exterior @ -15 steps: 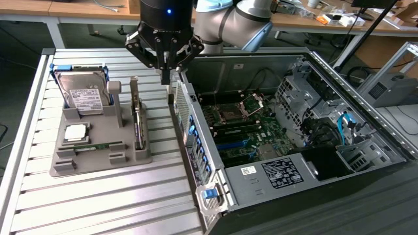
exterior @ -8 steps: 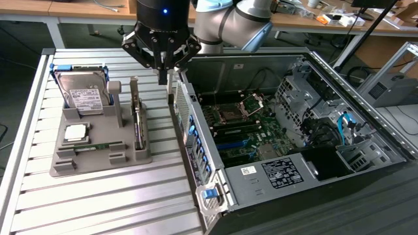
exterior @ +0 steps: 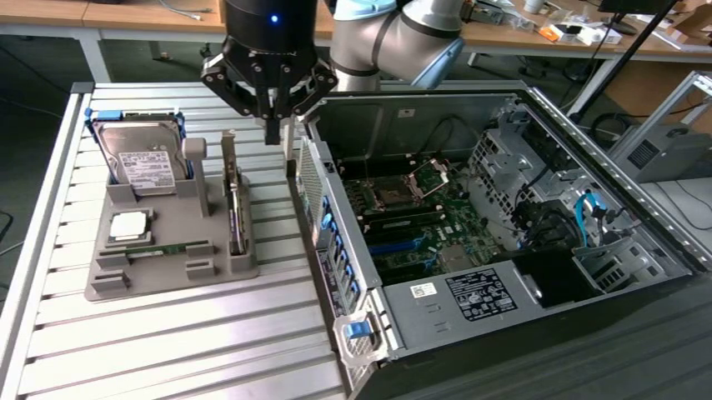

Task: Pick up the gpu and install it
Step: 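Reach for the gpu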

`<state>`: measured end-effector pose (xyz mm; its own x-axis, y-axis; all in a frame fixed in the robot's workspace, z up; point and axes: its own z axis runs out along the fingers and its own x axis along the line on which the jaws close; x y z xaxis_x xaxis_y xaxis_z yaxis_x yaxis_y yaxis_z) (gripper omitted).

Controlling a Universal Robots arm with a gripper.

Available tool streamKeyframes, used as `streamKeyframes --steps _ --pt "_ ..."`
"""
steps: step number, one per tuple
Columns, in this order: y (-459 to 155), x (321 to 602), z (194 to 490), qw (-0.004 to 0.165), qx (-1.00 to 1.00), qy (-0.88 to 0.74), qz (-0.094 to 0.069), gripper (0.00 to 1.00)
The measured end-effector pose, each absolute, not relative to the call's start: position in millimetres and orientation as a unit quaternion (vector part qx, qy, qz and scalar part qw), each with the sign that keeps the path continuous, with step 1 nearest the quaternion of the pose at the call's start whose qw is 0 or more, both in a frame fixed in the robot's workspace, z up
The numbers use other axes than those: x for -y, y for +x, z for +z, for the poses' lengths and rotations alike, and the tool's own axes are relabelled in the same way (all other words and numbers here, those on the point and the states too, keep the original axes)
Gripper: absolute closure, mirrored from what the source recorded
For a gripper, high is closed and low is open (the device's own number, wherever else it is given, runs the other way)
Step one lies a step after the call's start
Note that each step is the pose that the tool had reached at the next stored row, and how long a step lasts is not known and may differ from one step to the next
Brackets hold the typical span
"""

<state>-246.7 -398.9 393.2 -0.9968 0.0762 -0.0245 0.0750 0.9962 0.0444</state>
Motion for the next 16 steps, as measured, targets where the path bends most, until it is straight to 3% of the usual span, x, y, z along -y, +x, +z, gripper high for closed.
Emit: streamKeyframes --steps 16 --pt "-256.9 398.9 393.3 0.013 -0.999 0.038 0.022 0.89"
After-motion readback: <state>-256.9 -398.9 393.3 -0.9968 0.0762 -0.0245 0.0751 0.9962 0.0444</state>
